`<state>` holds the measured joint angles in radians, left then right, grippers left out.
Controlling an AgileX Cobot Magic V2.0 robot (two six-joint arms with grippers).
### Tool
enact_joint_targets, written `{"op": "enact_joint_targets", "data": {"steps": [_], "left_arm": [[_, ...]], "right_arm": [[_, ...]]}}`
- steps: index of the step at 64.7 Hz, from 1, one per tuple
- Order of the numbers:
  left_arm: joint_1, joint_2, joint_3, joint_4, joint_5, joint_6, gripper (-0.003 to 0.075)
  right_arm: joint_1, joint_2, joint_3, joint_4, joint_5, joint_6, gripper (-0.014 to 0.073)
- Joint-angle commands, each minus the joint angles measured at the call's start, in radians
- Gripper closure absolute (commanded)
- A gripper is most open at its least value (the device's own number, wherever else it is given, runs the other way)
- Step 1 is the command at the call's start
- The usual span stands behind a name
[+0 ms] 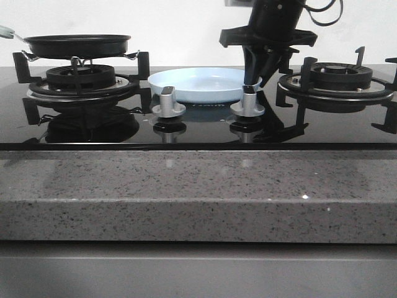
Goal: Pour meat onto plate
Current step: 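Lower the right gripper to the light blue plate rim and grasp it, then lift the plate with the right gripper and bring it toward the robot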
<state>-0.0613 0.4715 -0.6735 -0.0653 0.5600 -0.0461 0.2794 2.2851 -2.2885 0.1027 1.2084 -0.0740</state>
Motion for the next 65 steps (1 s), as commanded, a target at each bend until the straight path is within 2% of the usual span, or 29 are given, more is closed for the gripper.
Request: {"op": "enact_joint_targets", "data": {"steps": [1, 11, 40, 54, 65], "left_arm": [[-0.005, 0.012, -0.036, -0.008, -0.084, 0.0, 0.0282], [-0.005, 0.012, -0.036, -0.008, -0.084, 0.0, 0.0282], [-0.005, 0.012, -0.036, -0.008, -0.084, 0.0, 0.0282], [-0.005, 0.012, -0.036, -0.008, -0.084, 0.0, 0.0282], [-0.005, 0.012, -0.036, -0.008, -0.084, 0.0, 0.0282]], "right_arm": [[-0.004, -0.051, -0.022, -0.022, 0.007, -0.017, 0.0599], [-0.004, -0.051, -0.022, -0.022, -0.002, -0.017, 0.0654], [-0.018, -0.157, -0.023, -0.012, -0.081, 0.058, 0.0654], [-0.022, -0.265, -0.022, 0.001, -0.052, 0.064, 0.0654], [-0.021, -0.348, 0.023, 0.059, -0.029, 0.064, 0.0654]]}}
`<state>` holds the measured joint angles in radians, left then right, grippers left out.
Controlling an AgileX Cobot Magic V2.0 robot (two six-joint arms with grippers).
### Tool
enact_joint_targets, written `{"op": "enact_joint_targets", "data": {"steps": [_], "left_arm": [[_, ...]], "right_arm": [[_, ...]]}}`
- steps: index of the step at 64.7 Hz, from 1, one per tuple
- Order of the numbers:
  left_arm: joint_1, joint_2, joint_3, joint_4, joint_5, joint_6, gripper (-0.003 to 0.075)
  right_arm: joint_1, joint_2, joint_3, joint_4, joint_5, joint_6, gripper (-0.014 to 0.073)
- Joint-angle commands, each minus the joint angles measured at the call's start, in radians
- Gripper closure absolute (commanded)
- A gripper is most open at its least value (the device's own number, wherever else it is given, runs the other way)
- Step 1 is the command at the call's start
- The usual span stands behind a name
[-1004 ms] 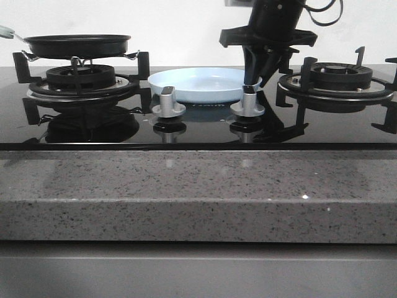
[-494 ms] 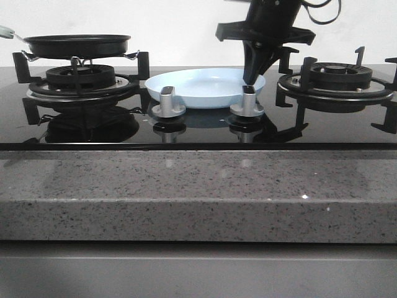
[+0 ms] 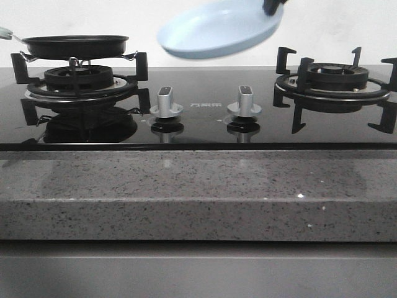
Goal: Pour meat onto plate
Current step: 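Lift the plate with the right gripper and bring it toward the robot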
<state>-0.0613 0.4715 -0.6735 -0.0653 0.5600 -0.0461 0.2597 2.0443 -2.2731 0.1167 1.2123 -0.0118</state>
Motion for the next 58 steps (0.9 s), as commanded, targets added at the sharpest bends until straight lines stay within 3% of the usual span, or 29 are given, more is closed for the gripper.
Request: {"op": "enact_joint_targets", "data": {"steps": [1, 18, 33, 44, 58], "left_arm": [[-0.005, 0.012, -0.036, -0.008, -0.084, 0.0, 0.0282], [-0.005, 0.012, -0.036, -0.008, -0.084, 0.0, 0.0282], [-0.005, 0.012, -0.036, -0.008, -0.084, 0.0, 0.0282], [-0.005, 0.012, -0.036, -0.008, -0.084, 0.0, 0.0282], [-0.005, 0.012, -0.036, -0.008, -0.084, 0.0, 0.0282]], "right_arm": [[0.0, -0.116, 0.027, 0.048, -0.036, 0.002, 0.0654], [0.023, -0.36, 0.467, 0.084, -0.263, -0.002, 0.0654], [0.042, -0.557, 0.833, 0.201, -0.471, -0.043, 0.0654], [0.042, -0.622, 1.001, 0.213, -0.555, -0.044, 0.0654], [0.042, -0.612, 1.082, 0.218, -0.629, -0.044, 0.0654]]}}
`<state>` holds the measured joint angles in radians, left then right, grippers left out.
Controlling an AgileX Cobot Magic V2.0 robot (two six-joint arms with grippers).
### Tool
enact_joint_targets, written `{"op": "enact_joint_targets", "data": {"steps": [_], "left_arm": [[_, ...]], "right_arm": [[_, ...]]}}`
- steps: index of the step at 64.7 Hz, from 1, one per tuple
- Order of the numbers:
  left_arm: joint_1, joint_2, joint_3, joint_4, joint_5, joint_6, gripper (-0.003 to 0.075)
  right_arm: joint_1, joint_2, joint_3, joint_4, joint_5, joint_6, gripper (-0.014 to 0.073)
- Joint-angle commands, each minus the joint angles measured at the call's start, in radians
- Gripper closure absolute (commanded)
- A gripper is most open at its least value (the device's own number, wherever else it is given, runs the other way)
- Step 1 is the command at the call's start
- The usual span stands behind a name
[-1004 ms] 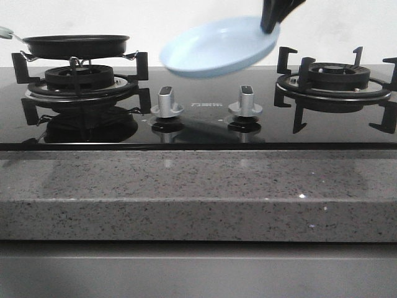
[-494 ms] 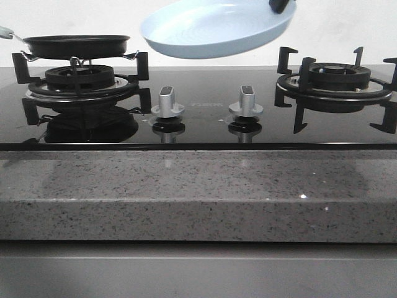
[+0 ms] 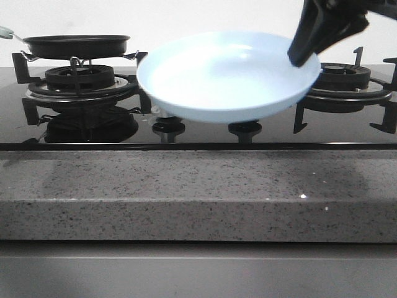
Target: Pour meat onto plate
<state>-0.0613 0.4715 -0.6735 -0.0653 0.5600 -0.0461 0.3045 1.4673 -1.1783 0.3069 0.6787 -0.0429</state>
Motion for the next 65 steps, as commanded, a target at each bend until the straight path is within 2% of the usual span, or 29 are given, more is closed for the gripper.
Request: {"op": "enact_joint_targets", "data": {"steps": [1, 41, 57, 65], "left_arm": [[-0.005, 0.012, -0.036, -0.008, -0.084, 0.0, 0.0282], [-0.005, 0.012, -0.036, -0.008, -0.092, 0.0, 0.0282], [-0.005, 0.012, -0.041, -0.053, -0.11, 0.0, 0.0282], [-0.005, 0.042, -0.077, 0.003, -0.043, 0.0, 0.0281]], "right_arm": [[-0.003, -0.033, -0.013, 0.028, -0.097, -0.013, 0.0654], [-0.003, -0.028, -0.013, 0.028, -0.102, -0.013, 0.0654], [-0.003, -0.028, -0.013, 0.028, -0.102, -0.013, 0.0654], [-0.003, -0.028, -0.013, 0.028, -0.102, -0.013, 0.0654]]}}
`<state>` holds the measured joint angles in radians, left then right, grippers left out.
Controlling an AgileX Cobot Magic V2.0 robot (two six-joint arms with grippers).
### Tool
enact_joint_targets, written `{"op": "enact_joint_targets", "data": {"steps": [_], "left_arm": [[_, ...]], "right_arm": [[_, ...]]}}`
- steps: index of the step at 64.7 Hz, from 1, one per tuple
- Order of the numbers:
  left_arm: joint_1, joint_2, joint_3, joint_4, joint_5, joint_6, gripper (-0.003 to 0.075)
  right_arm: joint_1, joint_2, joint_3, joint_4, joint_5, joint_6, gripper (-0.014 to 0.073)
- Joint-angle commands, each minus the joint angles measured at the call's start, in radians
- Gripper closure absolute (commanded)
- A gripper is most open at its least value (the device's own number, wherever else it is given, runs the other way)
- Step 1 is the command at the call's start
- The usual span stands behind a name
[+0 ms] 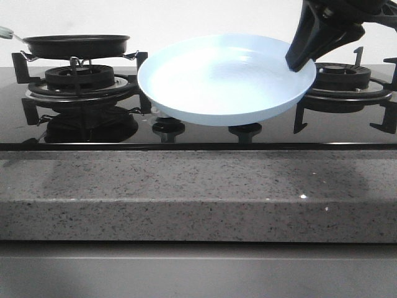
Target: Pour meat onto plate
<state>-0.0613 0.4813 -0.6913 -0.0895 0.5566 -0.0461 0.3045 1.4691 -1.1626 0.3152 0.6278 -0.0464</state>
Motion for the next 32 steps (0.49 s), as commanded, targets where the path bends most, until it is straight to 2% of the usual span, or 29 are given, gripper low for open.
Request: {"op": "enact_joint_targets", "data": {"steps": [1, 10, 19, 32], "left_arm": [[-0.005, 0.043, -0.07, 0.033, -0.02, 0.0, 0.0281], [-0.005, 0.146, -0.145, 0.072, 0.087, 0.0, 0.0248], [-0.005, 0.276, -0.213, 0.072, 0.155, 0.0, 0.0171], [-0.005, 0.483, -0.296, 0.072, 0.174, 0.02, 0.0165]], "right_arm": [[-0.003, -0.03, -0.029, 0.019, -0.051, -0.009, 0.0654], [-0.003, -0.03, -0.029, 0.019, -0.051, -0.009, 0.0654], [-0.003, -0.03, -0.029, 0.019, -0.051, -0.009, 0.0654], [-0.003, -0.03, -0.029, 0.019, -0.052, -0.009, 0.0654]]}}
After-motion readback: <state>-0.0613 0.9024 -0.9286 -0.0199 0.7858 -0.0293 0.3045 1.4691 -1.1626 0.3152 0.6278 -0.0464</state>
